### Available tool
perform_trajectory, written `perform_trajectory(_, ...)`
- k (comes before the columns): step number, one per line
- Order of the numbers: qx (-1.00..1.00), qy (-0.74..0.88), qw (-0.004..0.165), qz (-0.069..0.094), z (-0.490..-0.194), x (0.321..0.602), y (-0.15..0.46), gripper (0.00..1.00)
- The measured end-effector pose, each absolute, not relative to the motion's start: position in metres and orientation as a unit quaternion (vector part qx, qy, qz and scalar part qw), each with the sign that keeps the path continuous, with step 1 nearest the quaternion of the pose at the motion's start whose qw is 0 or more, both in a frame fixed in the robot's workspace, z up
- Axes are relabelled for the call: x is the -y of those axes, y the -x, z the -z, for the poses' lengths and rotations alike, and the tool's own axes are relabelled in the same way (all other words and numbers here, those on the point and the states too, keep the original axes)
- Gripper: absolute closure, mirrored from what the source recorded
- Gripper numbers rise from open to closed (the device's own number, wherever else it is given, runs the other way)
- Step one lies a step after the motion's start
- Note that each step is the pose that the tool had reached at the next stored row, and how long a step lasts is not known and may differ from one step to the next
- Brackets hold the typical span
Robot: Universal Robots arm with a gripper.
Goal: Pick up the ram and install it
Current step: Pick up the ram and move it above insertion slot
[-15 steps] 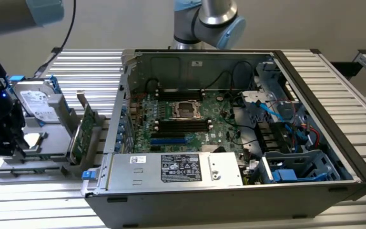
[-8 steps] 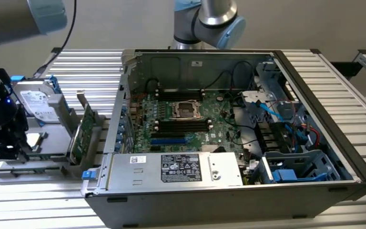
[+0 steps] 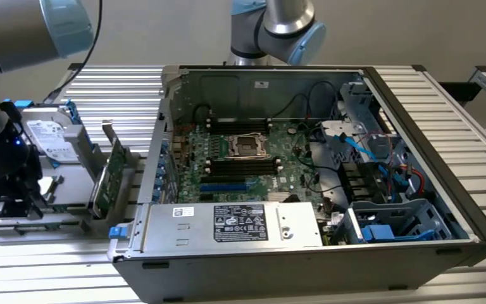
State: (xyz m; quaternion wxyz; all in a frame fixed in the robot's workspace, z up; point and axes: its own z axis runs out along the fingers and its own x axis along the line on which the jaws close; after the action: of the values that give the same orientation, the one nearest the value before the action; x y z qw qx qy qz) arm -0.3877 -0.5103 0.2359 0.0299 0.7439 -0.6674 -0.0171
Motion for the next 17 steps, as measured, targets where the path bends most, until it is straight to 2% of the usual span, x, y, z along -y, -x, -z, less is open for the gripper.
perform_trajectory(17, 0.698, -0.715, 0.028, 0.017, -0.206, 0.515, 0.388, 0.7)
